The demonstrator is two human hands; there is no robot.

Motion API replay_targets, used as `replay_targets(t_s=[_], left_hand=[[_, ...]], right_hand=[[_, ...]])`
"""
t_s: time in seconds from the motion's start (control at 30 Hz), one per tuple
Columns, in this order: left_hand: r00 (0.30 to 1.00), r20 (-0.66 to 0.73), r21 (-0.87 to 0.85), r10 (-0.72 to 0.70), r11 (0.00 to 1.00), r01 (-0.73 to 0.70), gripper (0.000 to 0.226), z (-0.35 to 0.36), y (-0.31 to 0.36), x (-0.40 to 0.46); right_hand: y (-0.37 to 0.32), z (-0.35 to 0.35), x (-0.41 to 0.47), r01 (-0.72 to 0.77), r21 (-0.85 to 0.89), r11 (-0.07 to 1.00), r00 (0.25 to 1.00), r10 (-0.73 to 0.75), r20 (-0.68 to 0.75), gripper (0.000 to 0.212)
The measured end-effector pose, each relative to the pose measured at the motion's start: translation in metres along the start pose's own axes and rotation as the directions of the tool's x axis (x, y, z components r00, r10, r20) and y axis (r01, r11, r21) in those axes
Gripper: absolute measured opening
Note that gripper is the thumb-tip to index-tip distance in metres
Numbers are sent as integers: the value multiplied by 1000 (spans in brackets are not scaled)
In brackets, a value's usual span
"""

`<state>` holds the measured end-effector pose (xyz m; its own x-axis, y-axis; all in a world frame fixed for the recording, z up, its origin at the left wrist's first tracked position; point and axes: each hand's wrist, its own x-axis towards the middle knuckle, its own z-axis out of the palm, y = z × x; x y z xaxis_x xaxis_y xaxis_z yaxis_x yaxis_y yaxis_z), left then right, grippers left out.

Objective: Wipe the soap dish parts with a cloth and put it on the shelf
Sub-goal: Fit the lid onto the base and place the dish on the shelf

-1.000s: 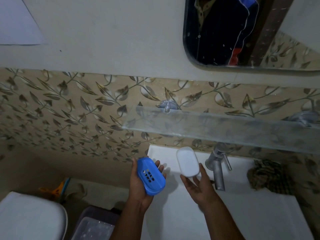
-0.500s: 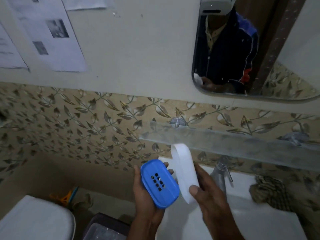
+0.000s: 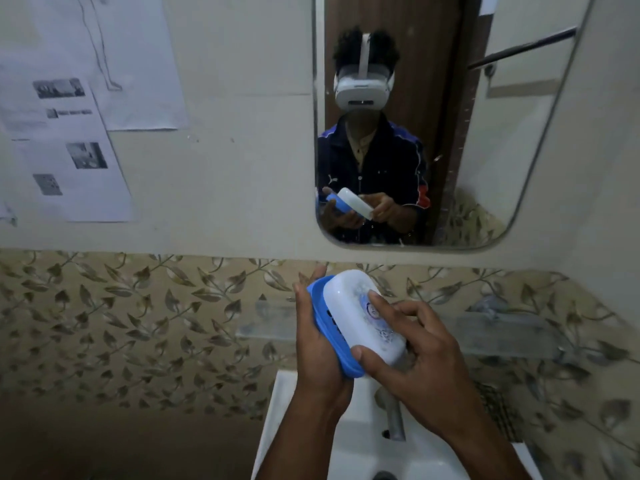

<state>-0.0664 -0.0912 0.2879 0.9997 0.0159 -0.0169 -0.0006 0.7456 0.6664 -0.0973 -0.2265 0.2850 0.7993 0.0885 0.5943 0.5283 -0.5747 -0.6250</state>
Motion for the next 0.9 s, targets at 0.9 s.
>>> replay_targets(t_s=[0.9], left_hand=[[999, -34, 72, -38, 997, 41, 96, 19, -22, -7]], right_hand=[[-7, -12, -9, -321, 501, 803, 947, 275, 165, 58]])
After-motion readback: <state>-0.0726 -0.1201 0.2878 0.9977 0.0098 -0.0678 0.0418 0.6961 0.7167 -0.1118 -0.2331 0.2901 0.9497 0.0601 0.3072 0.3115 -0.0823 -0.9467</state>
